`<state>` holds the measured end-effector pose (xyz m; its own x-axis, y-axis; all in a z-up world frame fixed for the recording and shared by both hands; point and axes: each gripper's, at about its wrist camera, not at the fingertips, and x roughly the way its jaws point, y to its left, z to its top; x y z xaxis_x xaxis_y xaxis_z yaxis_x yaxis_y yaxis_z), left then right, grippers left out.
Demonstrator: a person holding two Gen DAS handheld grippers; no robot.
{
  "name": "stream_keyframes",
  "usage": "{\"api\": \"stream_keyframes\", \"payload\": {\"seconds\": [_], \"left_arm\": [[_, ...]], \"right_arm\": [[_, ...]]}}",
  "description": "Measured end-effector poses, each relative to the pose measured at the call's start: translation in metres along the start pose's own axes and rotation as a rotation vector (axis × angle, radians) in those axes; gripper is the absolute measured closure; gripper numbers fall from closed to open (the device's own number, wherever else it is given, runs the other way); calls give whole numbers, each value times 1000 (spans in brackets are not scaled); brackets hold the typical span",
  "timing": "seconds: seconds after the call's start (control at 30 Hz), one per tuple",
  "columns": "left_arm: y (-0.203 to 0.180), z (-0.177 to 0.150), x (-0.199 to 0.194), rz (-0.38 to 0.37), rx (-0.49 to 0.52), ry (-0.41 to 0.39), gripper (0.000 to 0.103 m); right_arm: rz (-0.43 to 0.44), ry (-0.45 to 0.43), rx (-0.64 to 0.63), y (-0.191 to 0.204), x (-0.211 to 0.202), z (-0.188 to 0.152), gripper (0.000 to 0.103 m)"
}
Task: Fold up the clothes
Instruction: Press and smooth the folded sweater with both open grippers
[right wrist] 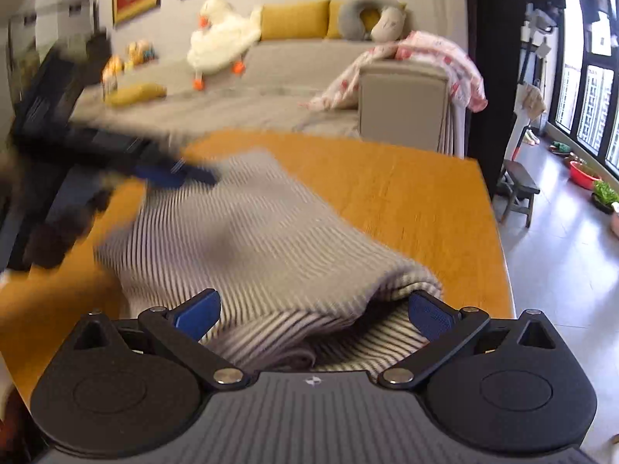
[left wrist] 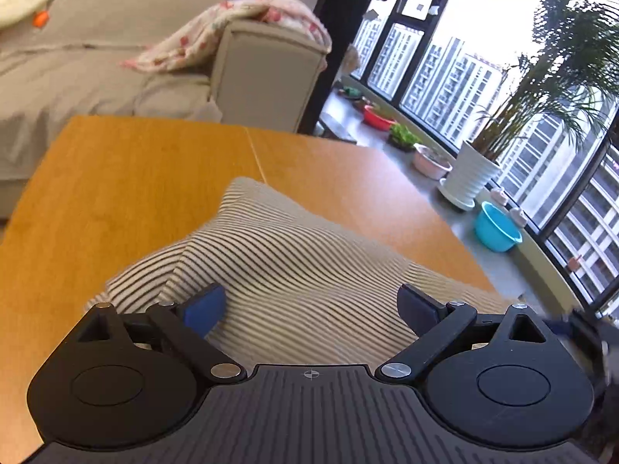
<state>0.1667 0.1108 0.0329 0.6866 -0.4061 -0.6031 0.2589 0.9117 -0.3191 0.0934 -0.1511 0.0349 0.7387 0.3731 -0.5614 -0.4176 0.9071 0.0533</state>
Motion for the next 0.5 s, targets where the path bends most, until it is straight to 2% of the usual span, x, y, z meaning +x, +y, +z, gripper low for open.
{"api": "stream_keyframes", "payload": {"seconds": [0.07, 0.17, 0.3, 0.4, 0.5], "left_arm": [[-9, -6, -17, -6, 13, 11, 5], [-21, -22, -22, 24, 52, 61, 5], [-28, -40, -2, 118, 161, 109, 4], [-25, -37, 10, 121, 168, 114, 4], [-24, -31, 19, 133, 197, 100, 4]], "right_arm": [[-80, -53, 15, -11, -3, 9, 0], [-172, -68, 18, -29, 11, 20, 0], [-274, 72, -82, -32, 53, 10, 0], [-289, 59, -84, -26, 47, -7, 0], [-245, 66, -49, -19, 28, -19, 0]]}}
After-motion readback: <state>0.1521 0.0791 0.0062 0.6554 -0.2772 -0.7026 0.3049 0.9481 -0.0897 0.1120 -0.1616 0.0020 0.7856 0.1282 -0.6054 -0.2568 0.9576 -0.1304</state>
